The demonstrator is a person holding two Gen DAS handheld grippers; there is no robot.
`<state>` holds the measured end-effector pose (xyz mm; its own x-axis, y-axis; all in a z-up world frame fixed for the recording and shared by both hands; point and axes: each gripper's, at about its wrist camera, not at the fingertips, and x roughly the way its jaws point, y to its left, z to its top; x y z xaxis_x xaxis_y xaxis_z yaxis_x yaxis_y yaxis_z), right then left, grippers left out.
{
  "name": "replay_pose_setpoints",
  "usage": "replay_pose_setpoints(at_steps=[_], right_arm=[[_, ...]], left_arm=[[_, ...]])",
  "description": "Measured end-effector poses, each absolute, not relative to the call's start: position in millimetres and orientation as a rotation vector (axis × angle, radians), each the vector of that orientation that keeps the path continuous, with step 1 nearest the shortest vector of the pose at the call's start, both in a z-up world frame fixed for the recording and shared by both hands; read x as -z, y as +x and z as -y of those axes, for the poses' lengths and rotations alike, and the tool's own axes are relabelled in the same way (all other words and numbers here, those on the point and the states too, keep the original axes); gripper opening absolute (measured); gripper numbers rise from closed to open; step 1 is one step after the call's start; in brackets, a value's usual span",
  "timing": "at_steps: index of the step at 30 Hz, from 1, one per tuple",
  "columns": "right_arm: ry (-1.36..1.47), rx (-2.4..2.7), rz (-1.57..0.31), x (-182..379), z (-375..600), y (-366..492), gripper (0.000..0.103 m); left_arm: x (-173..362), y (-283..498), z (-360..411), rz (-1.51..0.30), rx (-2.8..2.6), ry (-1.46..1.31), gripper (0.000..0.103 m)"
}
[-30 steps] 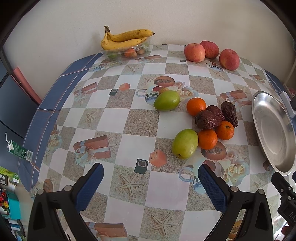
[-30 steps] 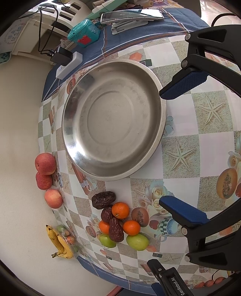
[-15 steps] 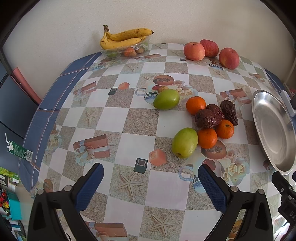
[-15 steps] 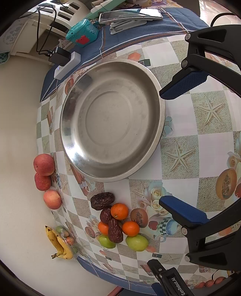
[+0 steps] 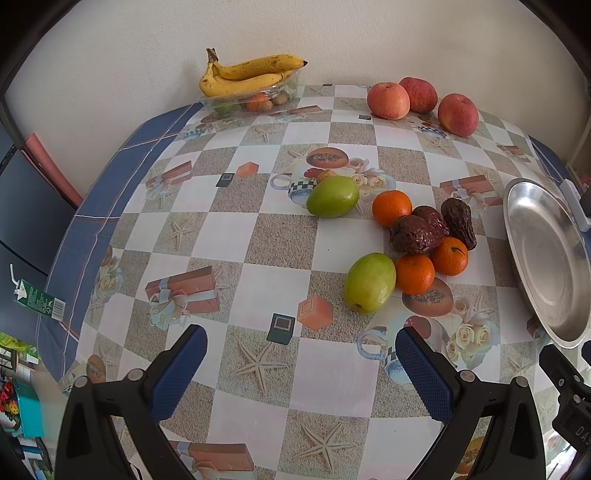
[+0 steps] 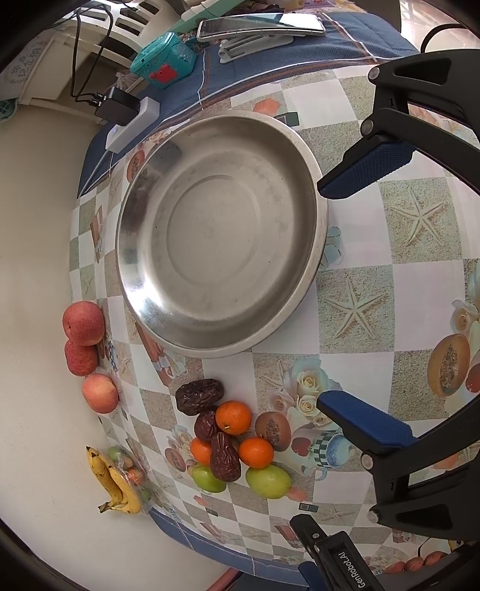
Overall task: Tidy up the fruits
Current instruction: 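Grasp the green pear with the left gripper while the right gripper grasps a dried date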
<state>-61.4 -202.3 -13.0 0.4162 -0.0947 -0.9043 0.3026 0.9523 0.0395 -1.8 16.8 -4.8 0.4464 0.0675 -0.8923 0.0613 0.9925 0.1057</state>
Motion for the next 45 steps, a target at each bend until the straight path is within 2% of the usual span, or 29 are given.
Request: replay_pose_setpoints(at_steps=[10, 13, 24, 42, 45], right_arm=[[0.218, 0.246, -1.115, 13, 203, -61, 0.103], [0.218, 0.239, -1.107, 12, 202, -60, 0.103], [0.307, 0.165, -1.033, -3, 182, -24, 0.103], [0.293, 0.048, -0.985, 0, 151, 45, 0.103], [0.293, 0.027, -0.966, -2, 153, 54, 0.095]], left_arm=[[5, 2, -18, -1.111, 0.009, 0.113, 0.103], [-4, 9, -20, -1.057, 0.013, 0.081, 0.103], [-20, 46, -55, -0.979, 0.013, -0.199, 0.103], [14, 104, -65, -1.116, -0.026, -0.32, 0.101], [15, 116, -57, -1.119, -0.004, -0.309, 0.097]])
